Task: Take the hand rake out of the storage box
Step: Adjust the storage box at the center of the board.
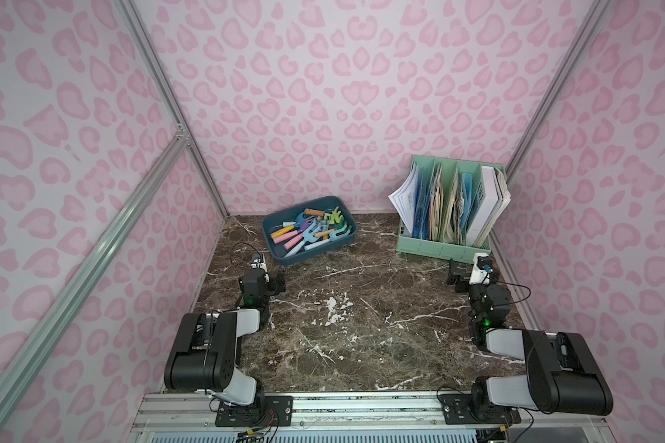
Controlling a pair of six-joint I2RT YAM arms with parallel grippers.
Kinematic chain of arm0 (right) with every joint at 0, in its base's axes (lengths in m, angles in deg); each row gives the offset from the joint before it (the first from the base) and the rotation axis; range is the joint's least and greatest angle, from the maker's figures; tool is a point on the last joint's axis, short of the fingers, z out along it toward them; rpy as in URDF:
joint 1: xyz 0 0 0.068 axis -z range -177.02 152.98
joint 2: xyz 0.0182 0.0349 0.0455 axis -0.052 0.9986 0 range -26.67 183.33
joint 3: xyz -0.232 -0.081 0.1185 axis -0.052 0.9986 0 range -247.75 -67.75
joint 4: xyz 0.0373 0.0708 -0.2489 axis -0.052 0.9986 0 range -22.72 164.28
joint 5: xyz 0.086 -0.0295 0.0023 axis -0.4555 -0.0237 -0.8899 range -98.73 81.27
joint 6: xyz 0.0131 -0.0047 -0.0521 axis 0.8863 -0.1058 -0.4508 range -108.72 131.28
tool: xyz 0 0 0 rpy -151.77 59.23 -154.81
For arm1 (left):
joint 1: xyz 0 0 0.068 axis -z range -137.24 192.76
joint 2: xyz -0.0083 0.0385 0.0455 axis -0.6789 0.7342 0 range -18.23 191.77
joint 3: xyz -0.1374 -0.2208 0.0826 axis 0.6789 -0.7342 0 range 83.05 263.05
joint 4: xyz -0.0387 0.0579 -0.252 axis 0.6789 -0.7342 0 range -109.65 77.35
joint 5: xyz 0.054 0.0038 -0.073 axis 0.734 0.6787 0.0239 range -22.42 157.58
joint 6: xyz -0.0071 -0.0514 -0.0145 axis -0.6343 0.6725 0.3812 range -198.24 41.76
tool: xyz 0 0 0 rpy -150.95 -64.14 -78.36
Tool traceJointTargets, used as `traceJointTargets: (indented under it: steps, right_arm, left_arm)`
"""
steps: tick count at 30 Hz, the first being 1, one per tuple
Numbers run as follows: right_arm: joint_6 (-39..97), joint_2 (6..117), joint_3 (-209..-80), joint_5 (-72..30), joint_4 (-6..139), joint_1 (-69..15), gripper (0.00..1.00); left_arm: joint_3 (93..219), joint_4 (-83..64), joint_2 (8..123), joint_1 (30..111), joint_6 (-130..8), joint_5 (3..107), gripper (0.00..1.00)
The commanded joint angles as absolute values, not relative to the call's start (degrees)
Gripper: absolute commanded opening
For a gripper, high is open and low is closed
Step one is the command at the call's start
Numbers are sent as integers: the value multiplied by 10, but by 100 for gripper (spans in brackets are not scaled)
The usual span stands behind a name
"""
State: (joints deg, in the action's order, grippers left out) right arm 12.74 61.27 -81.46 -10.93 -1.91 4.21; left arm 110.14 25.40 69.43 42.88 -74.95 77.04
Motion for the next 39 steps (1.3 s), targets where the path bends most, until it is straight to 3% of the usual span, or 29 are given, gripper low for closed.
traceJointTargets:
  steps: [1,5,7,9,11,13,14,17,18,20,24,33,36,39]
  right_arm:
    - [127,612,-815,-107,-32,42,99]
    - [125,611,-815,-100,-32,38,99]
    - [109,603,-811,-87,-38,25,99]
    - [90,547,-848,-74,82,2,99]
    - [84,497,-904,-67,196,-20,99]
    - [117,460,-938,-118,238,-23,99]
    - [161,448,-946,-122,245,-24,99]
    - [467,418,-1002,48,452,-19,99]
    - [492,416,-1025,56,507,-16,99]
    - [444,414,-1042,2,512,-30,99]
    - [426,386,-1049,36,540,-78,99]
    - [413,349,-1023,57,531,-91,99]
    - [415,356,-1021,54,526,-91,99]
    - [418,371,-1028,45,530,-91,99]
  left_arm:
    - [1103,263,696,429,-747,766,99]
    - [1104,260,691,429,-746,772,99]
    - [1167,114,654,433,-740,788,99]
    - [1249,-22,620,436,-715,812,99]
    - [1323,-153,591,436,-619,883,99]
    - [1410,-335,578,435,-463,990,99]
    - [1435,-373,577,435,-452,993,99]
    - [1446,-299,587,429,-547,816,99]
    - [1460,-291,603,428,-563,761,99]
    - [1504,-307,650,427,-574,712,99]
    - [1589,-318,777,411,-586,639,99]
    - [1668,-342,907,396,-556,652,98]
    - [1645,-336,910,396,-526,647,93]
    - [1643,-348,916,399,-506,635,77]
